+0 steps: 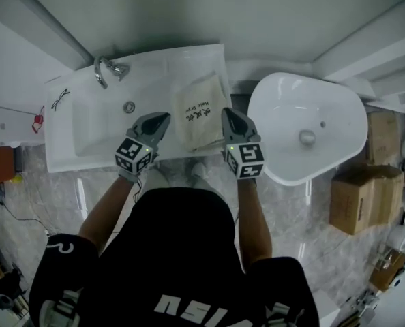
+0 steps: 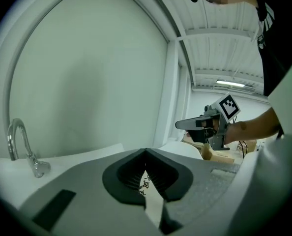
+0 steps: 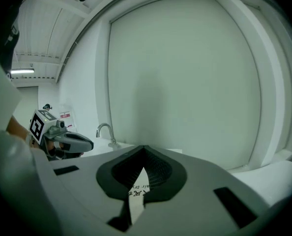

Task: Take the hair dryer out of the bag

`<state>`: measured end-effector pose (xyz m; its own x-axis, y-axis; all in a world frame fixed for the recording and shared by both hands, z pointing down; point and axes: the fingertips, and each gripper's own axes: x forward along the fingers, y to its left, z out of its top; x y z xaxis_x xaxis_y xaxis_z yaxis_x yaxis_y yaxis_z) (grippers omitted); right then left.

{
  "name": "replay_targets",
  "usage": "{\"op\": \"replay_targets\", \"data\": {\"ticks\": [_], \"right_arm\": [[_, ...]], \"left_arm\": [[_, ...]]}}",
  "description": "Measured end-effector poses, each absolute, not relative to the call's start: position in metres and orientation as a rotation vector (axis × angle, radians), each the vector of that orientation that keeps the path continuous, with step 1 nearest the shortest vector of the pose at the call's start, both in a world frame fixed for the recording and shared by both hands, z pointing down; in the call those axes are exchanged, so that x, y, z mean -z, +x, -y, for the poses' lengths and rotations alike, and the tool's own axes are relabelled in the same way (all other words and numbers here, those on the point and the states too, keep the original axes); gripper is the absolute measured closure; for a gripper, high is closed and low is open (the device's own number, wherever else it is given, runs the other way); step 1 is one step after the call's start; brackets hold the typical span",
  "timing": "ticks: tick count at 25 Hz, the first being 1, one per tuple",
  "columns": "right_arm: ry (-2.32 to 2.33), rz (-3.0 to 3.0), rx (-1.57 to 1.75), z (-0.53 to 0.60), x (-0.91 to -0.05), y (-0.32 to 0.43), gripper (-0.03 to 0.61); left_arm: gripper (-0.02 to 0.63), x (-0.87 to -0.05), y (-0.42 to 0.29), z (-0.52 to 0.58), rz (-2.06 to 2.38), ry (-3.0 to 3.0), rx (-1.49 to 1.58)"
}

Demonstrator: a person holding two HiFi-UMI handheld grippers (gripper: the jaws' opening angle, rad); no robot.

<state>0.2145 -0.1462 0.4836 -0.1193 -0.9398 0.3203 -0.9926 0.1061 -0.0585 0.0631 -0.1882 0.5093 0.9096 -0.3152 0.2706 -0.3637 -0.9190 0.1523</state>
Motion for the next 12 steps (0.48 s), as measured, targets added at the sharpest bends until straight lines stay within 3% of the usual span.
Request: {"op": "replay_targets", "data": {"ticks": [12], "right_arm": [[1.846,2.274,-0.403,0.128,-0.496,0.237,0.583]], "left_arm": [[0.615,-0.541,0.091,0.141,0.541,2.897,-0.389]]}}
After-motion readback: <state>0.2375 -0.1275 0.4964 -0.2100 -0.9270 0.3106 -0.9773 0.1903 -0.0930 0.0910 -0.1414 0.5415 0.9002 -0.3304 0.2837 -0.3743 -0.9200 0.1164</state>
